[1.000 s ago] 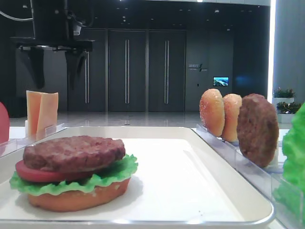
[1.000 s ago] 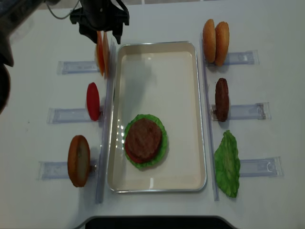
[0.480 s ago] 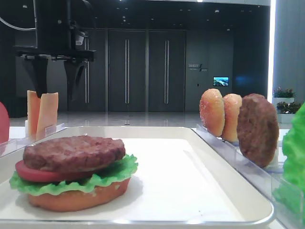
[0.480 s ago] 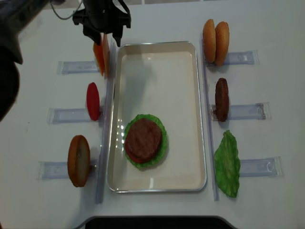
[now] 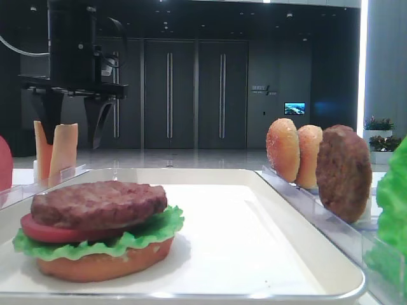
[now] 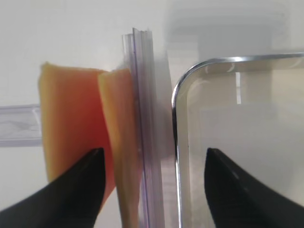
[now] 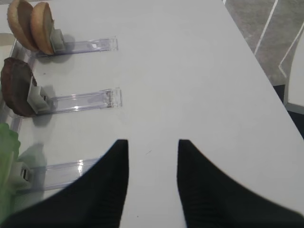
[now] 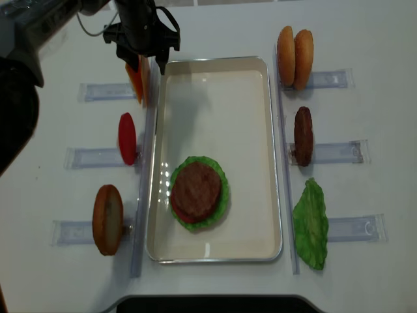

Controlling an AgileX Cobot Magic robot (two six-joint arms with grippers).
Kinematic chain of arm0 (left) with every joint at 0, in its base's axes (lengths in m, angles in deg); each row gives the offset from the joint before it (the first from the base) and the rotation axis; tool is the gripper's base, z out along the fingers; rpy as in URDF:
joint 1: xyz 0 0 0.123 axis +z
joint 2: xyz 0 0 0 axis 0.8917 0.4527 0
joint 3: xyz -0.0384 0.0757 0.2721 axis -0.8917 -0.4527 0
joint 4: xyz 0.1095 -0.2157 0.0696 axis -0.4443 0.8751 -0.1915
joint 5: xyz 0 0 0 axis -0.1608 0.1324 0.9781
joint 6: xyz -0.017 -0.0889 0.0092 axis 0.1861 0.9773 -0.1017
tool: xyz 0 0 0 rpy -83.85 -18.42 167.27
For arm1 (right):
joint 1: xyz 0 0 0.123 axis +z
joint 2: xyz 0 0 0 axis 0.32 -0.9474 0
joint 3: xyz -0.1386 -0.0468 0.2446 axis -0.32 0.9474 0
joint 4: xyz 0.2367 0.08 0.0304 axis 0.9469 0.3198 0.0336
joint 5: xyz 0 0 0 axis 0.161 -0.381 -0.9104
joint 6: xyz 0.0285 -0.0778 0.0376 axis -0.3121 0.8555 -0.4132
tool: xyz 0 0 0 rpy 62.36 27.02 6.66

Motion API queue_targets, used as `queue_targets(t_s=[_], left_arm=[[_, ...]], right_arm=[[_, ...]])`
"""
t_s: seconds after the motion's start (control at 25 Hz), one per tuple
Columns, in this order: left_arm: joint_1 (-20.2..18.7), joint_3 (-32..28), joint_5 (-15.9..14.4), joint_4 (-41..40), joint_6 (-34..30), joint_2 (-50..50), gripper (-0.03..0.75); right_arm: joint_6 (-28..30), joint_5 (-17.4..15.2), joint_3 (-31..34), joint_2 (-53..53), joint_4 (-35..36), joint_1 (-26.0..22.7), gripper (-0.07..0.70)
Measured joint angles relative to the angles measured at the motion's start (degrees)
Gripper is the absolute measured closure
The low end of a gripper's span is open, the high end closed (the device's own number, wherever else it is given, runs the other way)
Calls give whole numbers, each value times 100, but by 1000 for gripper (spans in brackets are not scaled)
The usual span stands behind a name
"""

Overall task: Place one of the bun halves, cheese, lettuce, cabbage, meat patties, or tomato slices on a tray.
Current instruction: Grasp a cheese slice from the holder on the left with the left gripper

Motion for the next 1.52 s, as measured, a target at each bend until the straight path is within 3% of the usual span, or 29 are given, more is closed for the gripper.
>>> queue_targets(t_s=[0.76,0.88,1.04,1.12,1.36,1.52], left_arm=[[0,0,0,-301,0,0,254],[0,0,0,-329,0,0,328],[0,0,-5,-348,0,0,596],[0,0,-5,-355,-9,0,669],[0,33,-115,-355,-13,0,689],[0,355,-576,-165,-111,19,690]], right_arm=[[0,0,0,0,0,0,387],[0,0,0,0,0,0,387],[0,0,0,0,0,0,387],[0,0,0,0,0,0,387],[0,0,0,0,0,0,388],[0,0,0,0,0,0,388]])
